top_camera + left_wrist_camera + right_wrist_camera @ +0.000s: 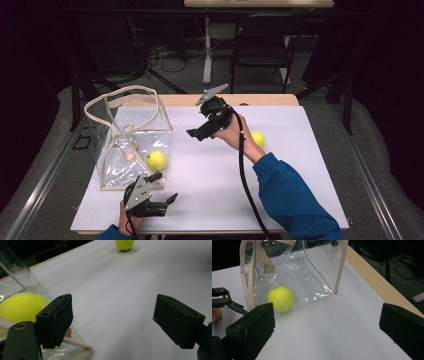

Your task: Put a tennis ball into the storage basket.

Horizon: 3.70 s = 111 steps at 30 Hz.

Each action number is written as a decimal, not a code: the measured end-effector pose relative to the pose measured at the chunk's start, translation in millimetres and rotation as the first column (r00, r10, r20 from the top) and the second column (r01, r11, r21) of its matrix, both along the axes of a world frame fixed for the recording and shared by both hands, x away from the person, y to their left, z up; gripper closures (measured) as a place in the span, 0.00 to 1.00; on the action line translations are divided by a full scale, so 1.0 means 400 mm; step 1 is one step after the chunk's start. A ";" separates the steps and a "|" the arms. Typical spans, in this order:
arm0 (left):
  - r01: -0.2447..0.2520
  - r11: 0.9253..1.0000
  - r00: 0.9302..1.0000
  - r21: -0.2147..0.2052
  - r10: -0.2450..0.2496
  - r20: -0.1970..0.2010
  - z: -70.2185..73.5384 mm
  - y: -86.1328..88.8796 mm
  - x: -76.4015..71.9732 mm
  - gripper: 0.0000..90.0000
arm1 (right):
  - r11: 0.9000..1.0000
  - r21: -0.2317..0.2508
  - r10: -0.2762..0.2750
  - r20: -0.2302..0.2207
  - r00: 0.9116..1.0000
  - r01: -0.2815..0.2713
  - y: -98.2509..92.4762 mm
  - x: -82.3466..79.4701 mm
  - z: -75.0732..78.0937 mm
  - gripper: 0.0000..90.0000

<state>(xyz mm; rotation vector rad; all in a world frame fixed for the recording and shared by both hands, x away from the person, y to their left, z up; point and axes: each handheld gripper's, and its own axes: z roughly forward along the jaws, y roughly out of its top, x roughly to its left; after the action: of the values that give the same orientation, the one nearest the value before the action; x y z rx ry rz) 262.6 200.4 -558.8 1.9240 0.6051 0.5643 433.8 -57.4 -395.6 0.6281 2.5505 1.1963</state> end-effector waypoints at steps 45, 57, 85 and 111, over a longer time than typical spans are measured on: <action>-0.013 1.000 1.000 0.012 0.013 0.011 -0.001 0.001 -0.006 0.18 | 0.992 0.028 -0.118 -0.067 0.991 0.120 -0.262 -0.105 -0.189 0.00; -0.015 1.000 1.000 0.013 0.014 0.017 0.002 -0.001 -0.011 0.18 | 0.990 0.003 -0.141 -0.043 0.989 0.141 -0.302 -0.130 -0.222 0.00; -0.006 1.000 1.000 0.018 0.005 0.018 0.003 -0.003 -0.012 0.18 | 0.974 0.016 -0.226 -0.008 0.974 0.226 -0.409 -0.144 -0.231 0.00; 0.006 1.000 1.000 0.030 -0.007 0.021 0.003 -0.011 -0.012 0.18 | 0.948 0.017 -0.319 -0.035 0.947 0.319 -0.462 -0.093 -0.255 0.00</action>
<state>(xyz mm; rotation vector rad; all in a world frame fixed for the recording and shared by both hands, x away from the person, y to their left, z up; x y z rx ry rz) 257.8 196.0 -557.6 1.9453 0.5797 0.5921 396.5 -242.1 -497.4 1.0271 2.3435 1.1087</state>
